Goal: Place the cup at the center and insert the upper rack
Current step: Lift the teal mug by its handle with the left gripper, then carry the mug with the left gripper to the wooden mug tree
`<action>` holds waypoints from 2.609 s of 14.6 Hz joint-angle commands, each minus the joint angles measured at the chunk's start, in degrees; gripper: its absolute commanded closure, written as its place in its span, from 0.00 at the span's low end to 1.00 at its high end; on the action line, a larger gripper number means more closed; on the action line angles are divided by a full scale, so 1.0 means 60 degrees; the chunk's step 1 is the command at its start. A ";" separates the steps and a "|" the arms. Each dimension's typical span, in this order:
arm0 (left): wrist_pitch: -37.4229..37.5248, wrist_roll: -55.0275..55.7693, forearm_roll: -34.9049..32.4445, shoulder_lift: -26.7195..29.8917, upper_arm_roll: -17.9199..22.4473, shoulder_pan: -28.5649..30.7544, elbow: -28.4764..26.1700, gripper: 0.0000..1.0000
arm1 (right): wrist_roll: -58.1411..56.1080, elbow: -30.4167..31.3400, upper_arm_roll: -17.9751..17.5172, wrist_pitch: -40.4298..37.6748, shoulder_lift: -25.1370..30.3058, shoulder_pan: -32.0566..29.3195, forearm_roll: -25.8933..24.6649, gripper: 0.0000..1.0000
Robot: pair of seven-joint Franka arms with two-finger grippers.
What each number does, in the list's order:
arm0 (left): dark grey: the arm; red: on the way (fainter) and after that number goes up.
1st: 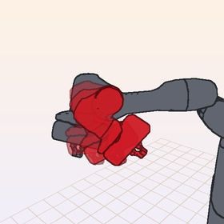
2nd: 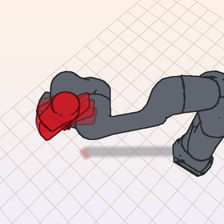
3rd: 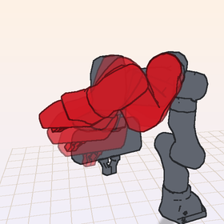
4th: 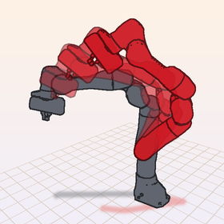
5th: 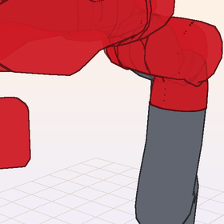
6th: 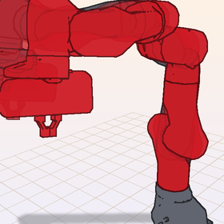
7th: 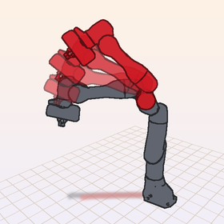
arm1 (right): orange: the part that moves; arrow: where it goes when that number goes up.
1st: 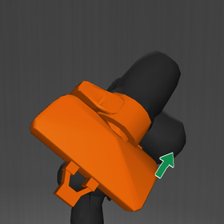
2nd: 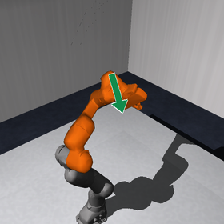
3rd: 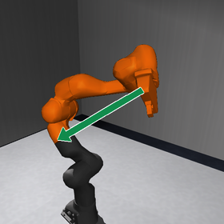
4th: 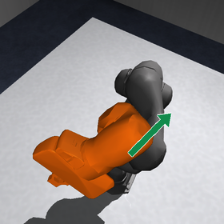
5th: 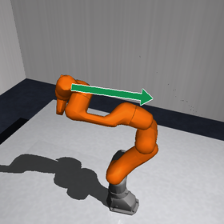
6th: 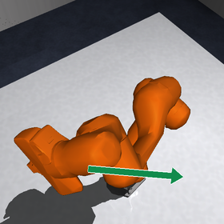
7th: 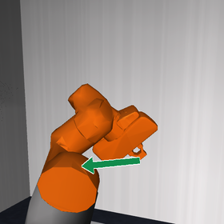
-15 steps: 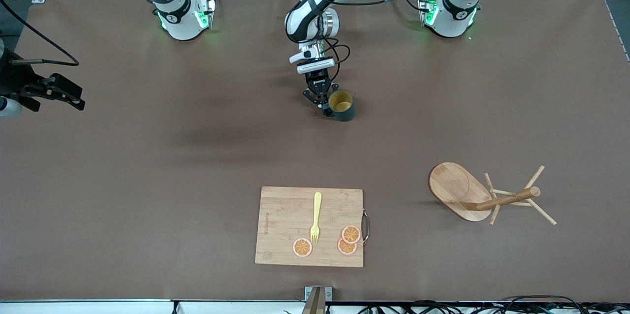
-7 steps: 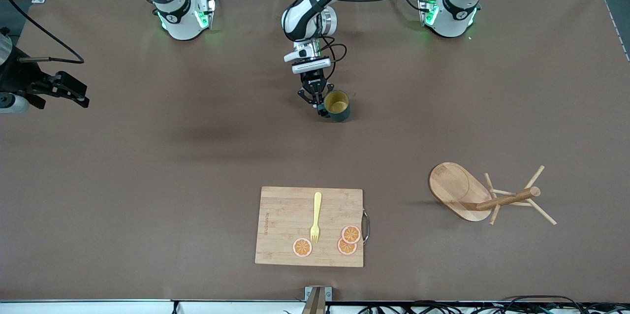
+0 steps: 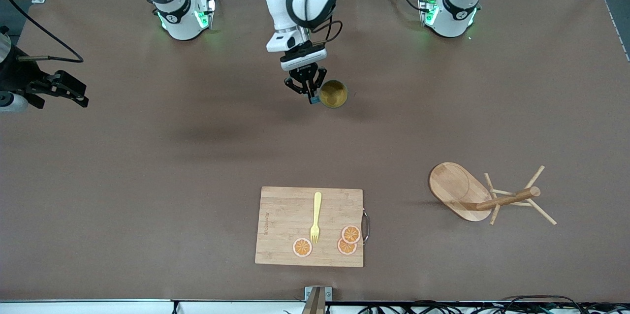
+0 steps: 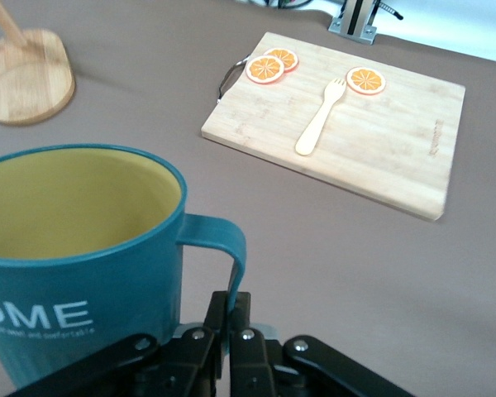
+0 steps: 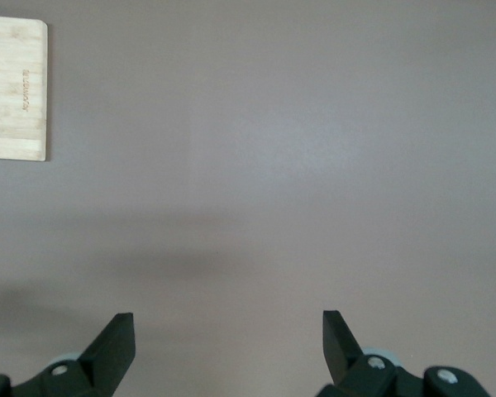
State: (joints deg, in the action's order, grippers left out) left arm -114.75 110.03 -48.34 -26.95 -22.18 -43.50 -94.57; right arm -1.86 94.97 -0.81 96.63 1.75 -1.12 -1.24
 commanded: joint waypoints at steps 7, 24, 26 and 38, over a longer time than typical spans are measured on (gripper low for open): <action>-0.0386 -0.1548 0.4828 0.0506 -0.0083 0.2911 0.1611 1.00 | 0.0046 -0.0066 -0.0070 0.0022 0.0235 -0.0107 -0.0071 0.00; -0.0871 -0.4230 1.2490 0.0947 -0.0200 0.7789 0.1362 1.00 | -0.0042 -0.0111 -0.0128 -0.0285 0.0235 -0.0063 -0.0042 0.00; -0.0871 -0.5004 1.3269 0.0918 -0.0200 0.8405 0.1216 1.00 | -0.0027 -0.0096 -0.0085 -0.0285 0.0235 -0.0122 -0.0027 0.00; -0.1442 -0.8068 1.4136 -0.0224 -0.0141 1.0019 0.1288 0.99 | 0.0031 -0.0184 -0.0070 -0.0314 0.0221 -0.0151 -0.0013 0.00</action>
State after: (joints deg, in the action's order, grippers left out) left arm -122.94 63.65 35.26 -27.96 -22.57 15.93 -87.13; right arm -1.85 93.56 -0.83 95.32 2.04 -1.37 -1.24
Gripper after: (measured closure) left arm 0.956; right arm 0.000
